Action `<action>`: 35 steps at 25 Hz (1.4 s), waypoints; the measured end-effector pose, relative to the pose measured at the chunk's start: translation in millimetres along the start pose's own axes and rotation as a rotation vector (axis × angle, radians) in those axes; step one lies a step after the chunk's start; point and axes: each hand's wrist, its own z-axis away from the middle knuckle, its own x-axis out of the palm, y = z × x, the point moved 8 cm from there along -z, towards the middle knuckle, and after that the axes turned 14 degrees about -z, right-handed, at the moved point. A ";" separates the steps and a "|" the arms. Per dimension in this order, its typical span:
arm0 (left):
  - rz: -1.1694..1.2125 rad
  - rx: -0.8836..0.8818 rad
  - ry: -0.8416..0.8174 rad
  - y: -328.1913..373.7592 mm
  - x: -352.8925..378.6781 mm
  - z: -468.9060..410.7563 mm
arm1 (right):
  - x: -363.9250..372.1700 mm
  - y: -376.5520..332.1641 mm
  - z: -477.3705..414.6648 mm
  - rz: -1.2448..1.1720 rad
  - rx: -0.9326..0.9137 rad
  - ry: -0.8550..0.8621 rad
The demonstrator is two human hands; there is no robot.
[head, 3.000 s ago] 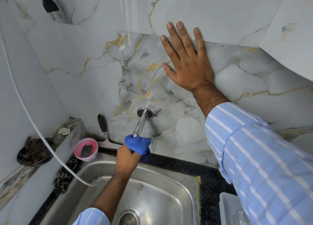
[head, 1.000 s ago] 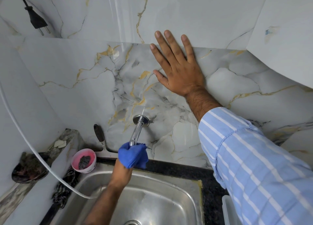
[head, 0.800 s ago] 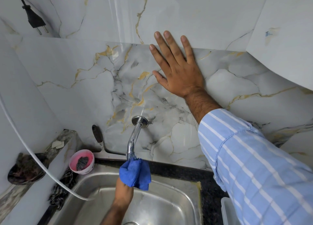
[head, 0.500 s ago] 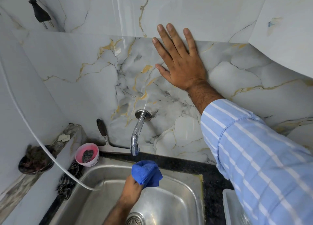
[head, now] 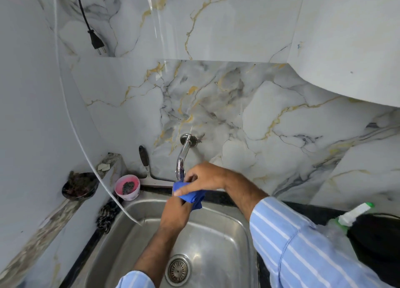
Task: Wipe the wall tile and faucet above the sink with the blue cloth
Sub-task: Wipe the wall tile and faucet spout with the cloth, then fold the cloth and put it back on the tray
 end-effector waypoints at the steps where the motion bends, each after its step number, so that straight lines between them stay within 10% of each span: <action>1: -0.061 -0.038 -0.001 0.9 -2.0 1.6 | 5.2 -1.9 8.0 0.025 -0.020 0.001; 9: 0.136 0.075 0.123 42.4 -40.5 34.7 | -28.5 -26.3 91.9 -0.125 -0.010 0.221; 14: 0.163 0.350 -0.242 93.7 -48.5 37.4 | -46.3 -23.6 138.9 -0.251 -0.002 0.204; 28: 0.461 0.017 -0.711 109.9 90.2 75.1 | -25.7 189.8 282.7 -0.939 0.283 0.533; 35: 0.235 -0.086 -0.780 120.4 217.8 112.4 | 20.3 323.1 373.6 -0.950 0.622 0.644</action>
